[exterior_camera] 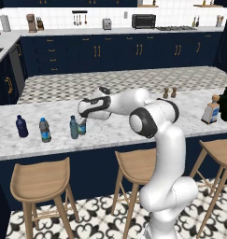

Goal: Move the plastic bottles in the middle to the plastics group, and the glass bottles in the middle to the glass group.

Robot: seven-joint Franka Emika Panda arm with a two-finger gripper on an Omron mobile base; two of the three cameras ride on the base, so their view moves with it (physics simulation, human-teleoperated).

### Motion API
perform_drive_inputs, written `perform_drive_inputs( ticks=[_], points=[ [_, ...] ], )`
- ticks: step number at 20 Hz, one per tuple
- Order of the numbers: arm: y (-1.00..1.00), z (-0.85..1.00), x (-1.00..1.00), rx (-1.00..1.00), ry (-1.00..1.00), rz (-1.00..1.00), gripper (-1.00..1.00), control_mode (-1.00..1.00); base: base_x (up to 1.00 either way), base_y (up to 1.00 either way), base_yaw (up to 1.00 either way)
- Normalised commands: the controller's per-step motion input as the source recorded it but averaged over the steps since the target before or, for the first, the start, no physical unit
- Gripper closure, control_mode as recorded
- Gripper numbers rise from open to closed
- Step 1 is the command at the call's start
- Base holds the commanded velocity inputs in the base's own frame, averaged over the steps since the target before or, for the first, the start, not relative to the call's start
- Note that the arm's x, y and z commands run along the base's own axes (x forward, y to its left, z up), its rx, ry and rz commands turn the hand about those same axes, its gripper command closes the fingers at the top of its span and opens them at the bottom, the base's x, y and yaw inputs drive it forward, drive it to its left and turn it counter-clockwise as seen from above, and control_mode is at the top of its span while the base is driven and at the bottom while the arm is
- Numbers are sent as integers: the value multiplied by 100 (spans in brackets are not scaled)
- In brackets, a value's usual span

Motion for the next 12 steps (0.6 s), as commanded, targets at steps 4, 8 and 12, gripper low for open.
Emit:
perform_drive_inputs(
  ticks=[4, 8, 12],
  points=[
    [0, -20, 11, 0, 0, 5, 100, -100, 0, 0, 0],
    [0, -19, 10, 0, 0, 5, 100, -100, 0, 0, 0],
    [0, -17, 1, -3, 0, 4, -100, -100, 0, 0, 0]
  ],
)
